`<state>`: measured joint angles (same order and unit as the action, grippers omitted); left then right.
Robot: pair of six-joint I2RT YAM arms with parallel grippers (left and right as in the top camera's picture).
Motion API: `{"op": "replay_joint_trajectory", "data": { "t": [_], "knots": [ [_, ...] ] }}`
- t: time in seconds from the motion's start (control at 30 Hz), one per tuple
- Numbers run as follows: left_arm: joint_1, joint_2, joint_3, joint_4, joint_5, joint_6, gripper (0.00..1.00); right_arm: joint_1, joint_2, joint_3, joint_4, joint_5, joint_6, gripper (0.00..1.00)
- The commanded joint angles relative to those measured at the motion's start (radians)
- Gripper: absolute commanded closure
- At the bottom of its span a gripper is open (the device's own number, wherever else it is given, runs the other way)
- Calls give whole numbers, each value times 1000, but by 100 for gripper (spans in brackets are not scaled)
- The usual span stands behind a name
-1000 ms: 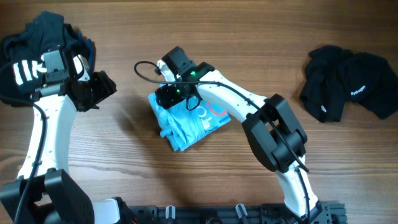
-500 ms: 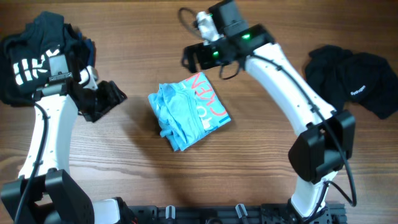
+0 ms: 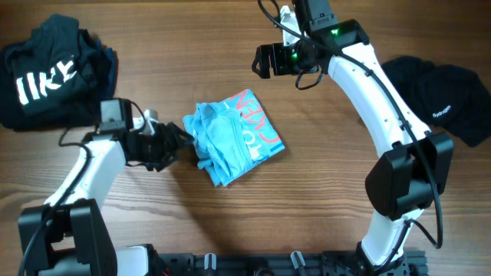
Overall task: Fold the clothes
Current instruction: 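Grasp the folded light-blue shirt bundle's left edge with the left gripper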
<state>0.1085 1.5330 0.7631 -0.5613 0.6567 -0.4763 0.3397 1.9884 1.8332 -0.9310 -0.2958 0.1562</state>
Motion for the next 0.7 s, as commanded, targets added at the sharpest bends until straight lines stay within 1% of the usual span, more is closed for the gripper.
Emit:
{"op": "replay_joint_trajectory", "data": {
  "t": [0.0, 0.13, 0.23, 0.3, 0.4, 0.67],
  "knots": [
    [-45, -12, -32, 90, 52, -96, 31, 4, 5, 5, -1, -20, 8, 0],
    [-92, -12, -32, 171, 31, -145, 30, 4, 5, 5, -6, -20, 12, 0],
    [-145, -12, -32, 200, -53, -161, 26, 4, 5, 4, -15, -20, 12, 0],
    [-167, -12, -32, 201, -85, -161, 24, 4, 5, 5, -19, -20, 12, 0],
    [-191, -12, -32, 199, -137, -159, 23, 4, 5, 5, -21, -20, 12, 0],
    [-193, -9, -32, 193, -206, -156, 24, 4, 5, 5, -20, -20, 12, 0]
  ]
}}
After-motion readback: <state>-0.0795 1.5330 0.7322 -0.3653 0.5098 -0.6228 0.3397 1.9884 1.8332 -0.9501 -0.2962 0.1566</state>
